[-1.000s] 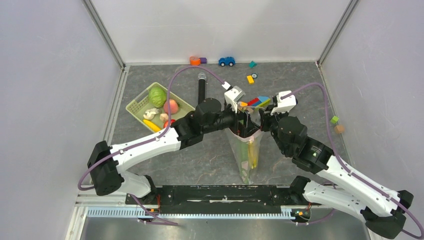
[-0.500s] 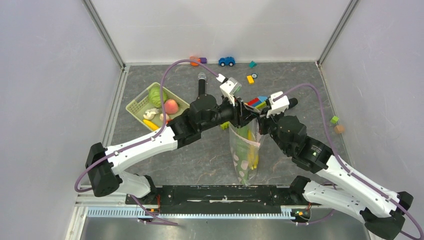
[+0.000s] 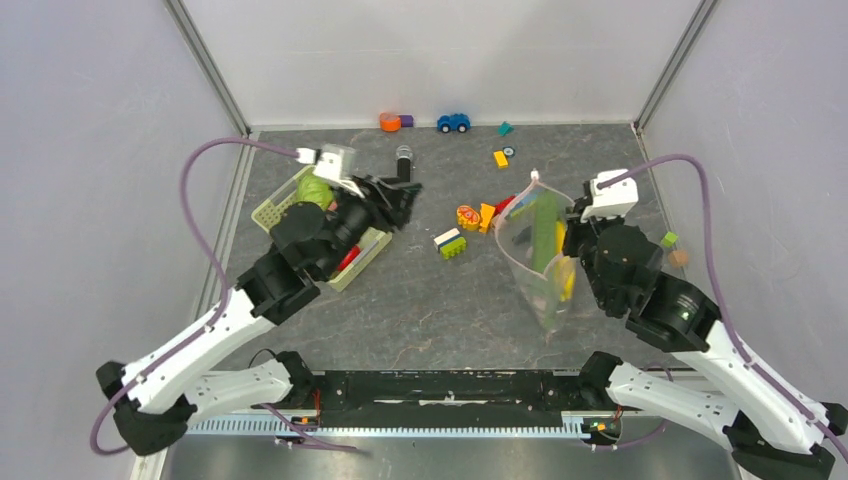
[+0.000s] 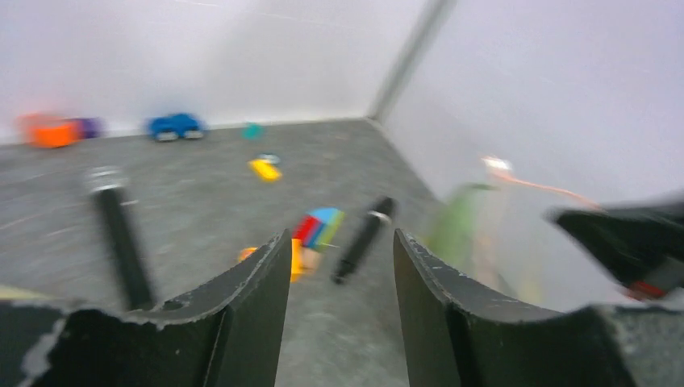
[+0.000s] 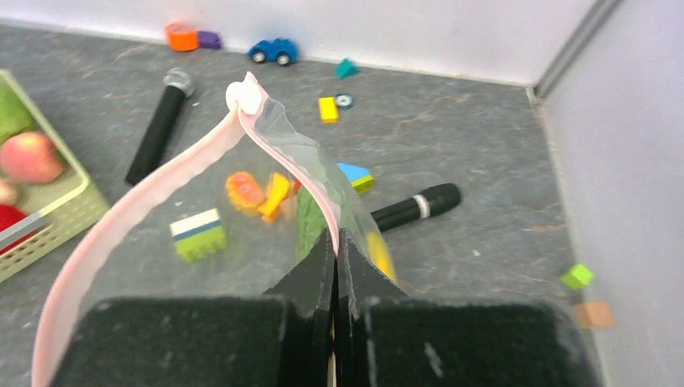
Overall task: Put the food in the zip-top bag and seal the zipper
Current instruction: Pick up the fake vegetable from the bin.
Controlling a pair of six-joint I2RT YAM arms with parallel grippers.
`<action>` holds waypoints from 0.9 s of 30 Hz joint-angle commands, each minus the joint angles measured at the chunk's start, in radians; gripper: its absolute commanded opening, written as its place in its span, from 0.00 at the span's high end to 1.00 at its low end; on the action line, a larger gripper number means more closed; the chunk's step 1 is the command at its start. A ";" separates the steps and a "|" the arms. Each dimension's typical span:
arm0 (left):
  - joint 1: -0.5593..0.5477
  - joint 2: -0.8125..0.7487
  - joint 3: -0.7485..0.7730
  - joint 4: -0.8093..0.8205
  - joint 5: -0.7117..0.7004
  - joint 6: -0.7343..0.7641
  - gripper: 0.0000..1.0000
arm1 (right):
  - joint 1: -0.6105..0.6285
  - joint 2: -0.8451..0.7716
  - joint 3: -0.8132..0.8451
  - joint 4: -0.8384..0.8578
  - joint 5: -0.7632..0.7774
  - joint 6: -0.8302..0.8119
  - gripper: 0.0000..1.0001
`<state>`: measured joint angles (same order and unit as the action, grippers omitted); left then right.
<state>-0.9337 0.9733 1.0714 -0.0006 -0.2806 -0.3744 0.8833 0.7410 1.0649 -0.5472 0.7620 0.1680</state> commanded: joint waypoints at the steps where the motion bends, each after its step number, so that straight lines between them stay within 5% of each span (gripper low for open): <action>1: 0.244 -0.014 -0.079 -0.173 -0.109 -0.055 0.43 | 0.000 0.032 0.127 -0.153 0.170 -0.030 1.00; 7: 0.629 0.070 -0.171 -0.269 -0.001 -0.186 0.40 | 0.000 0.062 0.093 -0.181 0.223 0.004 1.00; 13: 0.769 0.209 -0.192 -0.258 -0.007 -0.161 0.01 | 0.000 0.070 -0.099 -0.017 0.156 0.003 1.00; 20: 0.837 0.324 -0.153 -0.139 -0.076 -0.022 0.00 | 0.000 0.084 -0.271 0.173 0.005 0.003 1.00; 27: 0.929 0.508 -0.054 -0.065 0.086 0.028 0.00 | 0.000 0.070 -0.346 0.282 -0.095 -0.013 0.99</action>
<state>-0.0463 1.4109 0.9382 -0.1696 -0.2813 -0.4194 0.8833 0.8341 0.7368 -0.3927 0.7303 0.1616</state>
